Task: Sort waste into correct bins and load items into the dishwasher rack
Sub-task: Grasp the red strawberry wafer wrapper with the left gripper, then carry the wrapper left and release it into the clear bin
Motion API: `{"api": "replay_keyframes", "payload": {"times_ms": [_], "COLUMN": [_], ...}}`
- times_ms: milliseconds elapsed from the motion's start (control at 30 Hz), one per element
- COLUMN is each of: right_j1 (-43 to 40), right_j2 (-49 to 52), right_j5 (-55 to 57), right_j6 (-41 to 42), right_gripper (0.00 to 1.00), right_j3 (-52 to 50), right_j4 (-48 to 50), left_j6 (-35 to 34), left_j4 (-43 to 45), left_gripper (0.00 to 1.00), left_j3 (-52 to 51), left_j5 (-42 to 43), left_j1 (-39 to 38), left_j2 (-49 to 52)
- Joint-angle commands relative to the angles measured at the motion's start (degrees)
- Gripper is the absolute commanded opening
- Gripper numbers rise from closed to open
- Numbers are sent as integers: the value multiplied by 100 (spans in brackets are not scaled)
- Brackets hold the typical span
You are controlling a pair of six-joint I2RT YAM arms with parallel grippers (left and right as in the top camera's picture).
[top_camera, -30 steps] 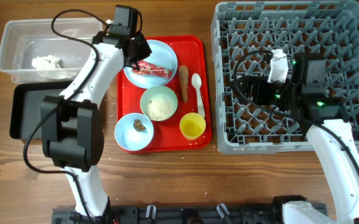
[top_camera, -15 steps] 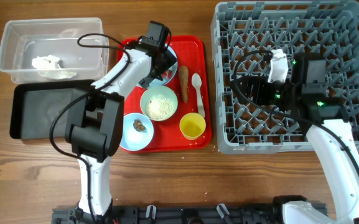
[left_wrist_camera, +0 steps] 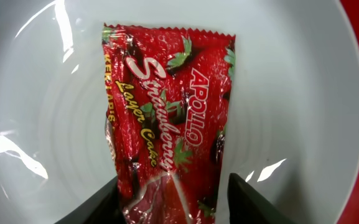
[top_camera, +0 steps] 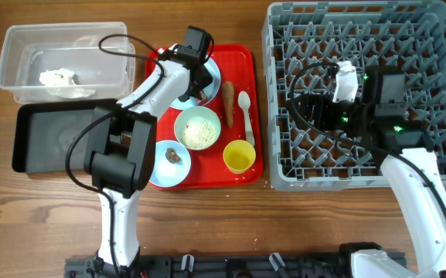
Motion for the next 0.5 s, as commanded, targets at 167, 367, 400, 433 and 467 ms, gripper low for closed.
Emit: {"api": "replay_keyframes", "payload": {"times_ms": [167,367,400,433,467], "right_j1": [11,11,11,11,11], "right_j2": [55,55,55,55,55], "right_j5": [-94,-94,-94,-94,-94], "right_j6": [39,37,37,39,37], "right_gripper": [100,100,99,100,100], "right_j3": [133,133,133,133,133], "right_j4": [33,9,9,9,9], "left_j6": [2105,2671,2684,2682,2682], "left_j4": [-391,-365,-369,-369,-367], "left_gripper": [53,51,45,38,33], "left_j3": [9,7,7,7,7], "left_j5": [-203,-323,-326,-323,-323], "left_j1": [229,225,225,227,227], "left_j2": [328,389,428,446,457]}}
